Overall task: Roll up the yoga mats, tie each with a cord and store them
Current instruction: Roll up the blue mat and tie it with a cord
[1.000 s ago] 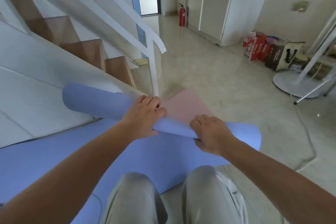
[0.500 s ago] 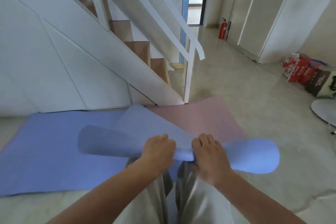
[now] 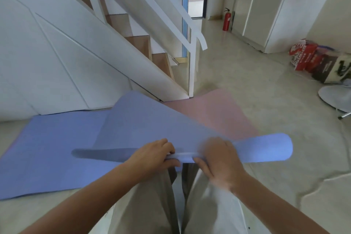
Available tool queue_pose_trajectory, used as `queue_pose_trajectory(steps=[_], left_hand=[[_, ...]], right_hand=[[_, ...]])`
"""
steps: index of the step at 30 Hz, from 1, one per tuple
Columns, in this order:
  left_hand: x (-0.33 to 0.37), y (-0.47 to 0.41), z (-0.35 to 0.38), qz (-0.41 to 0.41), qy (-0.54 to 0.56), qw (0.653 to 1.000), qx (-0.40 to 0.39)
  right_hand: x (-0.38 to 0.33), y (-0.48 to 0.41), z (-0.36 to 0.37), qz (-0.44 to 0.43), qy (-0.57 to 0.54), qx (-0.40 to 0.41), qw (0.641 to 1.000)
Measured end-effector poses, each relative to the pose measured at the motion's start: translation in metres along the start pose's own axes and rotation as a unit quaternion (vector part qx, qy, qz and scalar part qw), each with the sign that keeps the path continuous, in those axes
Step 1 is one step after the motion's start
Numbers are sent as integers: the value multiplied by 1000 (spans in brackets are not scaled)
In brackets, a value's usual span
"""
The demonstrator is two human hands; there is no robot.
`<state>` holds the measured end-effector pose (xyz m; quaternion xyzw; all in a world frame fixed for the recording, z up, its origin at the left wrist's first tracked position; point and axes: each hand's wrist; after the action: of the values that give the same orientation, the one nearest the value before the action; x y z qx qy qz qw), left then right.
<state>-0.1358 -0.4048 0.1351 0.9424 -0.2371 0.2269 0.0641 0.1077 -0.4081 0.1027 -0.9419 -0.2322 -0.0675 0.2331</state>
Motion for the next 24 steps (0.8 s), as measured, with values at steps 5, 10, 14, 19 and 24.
queue_pose_trajectory(steps=[5, 10, 14, 19, 24], left_hand=[[-6, -3, 23, 148, -70, 976, 143], [-9, -3, 17, 150, -37, 984, 89], [4, -17, -4, 22, 38, 996, -72], [-2, -29, 2, -48, 166, 979, -112], [-5, -38, 0, 34, 57, 995, -76]], right_hand=[[-9, 27, 8, 62, 21, -8, 998], [-7, 16, -14, 108, -78, -105, 985], [-1, 4, -11, 99, -47, -140, 984], [-12, -1, 6, 189, 19, -113, 975], [-2, -8, 14, 147, -18, -91, 985]])
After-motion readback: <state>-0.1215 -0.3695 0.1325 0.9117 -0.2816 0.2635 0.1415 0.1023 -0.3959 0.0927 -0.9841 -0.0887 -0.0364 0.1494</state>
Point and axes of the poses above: each hand's wrist, its own y-axis away from the middle knuckle, its own z-axis out of the palm, x = y × z, and after that the axes turned 15 degrees about y, right-handed
